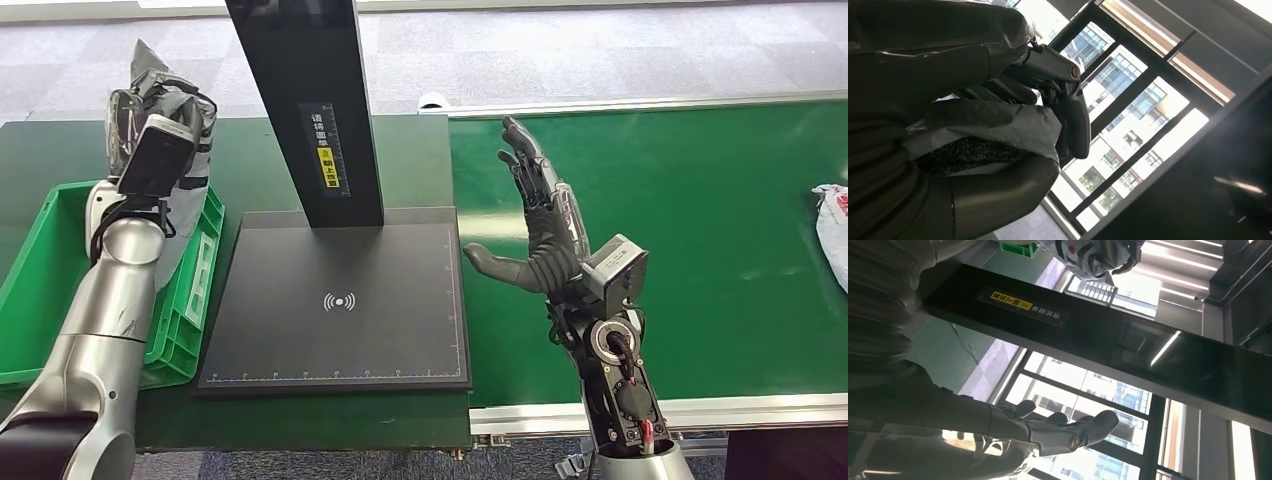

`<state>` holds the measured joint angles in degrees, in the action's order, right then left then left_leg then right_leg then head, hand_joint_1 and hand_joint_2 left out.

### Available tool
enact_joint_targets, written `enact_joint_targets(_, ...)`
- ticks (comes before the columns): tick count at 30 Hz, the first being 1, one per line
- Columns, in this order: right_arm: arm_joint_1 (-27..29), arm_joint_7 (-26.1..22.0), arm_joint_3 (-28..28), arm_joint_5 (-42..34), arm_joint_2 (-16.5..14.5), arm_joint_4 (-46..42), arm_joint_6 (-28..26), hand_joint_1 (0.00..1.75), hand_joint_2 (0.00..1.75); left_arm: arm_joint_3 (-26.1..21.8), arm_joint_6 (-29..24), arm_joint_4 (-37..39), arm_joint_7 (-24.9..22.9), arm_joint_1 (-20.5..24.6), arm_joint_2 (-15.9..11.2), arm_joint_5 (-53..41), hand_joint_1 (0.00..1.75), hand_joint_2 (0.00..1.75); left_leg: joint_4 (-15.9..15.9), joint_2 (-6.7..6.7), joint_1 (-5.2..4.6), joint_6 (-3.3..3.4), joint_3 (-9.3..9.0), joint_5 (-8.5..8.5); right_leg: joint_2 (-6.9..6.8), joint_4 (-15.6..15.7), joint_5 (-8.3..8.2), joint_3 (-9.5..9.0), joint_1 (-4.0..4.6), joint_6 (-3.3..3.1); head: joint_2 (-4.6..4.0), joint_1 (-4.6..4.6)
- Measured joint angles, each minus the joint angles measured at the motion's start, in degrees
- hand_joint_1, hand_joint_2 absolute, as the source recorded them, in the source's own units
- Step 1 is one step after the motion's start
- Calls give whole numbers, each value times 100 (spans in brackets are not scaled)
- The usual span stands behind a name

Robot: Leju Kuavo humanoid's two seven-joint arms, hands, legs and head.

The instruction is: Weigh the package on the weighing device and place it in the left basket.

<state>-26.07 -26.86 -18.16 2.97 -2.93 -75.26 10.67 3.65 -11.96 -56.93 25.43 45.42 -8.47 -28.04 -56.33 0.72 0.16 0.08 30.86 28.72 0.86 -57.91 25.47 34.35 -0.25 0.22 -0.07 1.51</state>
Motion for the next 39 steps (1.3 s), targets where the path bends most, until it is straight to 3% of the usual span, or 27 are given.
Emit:
enact_joint_targets(14,-40,-2,0,-4,4,29,-1,0,175,341,19,426,-329,111,46,264,0,175,0,-3,0,0,-1,-1,1,-1,-1,-1,1,-1,0,-1)
enact_joint_targets(30,-60,15,-2,-9,9,181,-60,0,175,-104,-743,1799,-520,458,-231,685,0,175,1,-5,2,-1,0,-1,0,-4,-1,-1,3,-2,0,-1)
enact_joint_targets(39,-59,15,-16,-11,7,240,-86,0,175,-395,-1341,2525,-1001,652,-517,590,0,175,1,-5,3,-1,0,-1,1,-4,0,0,4,-2,0,-1)
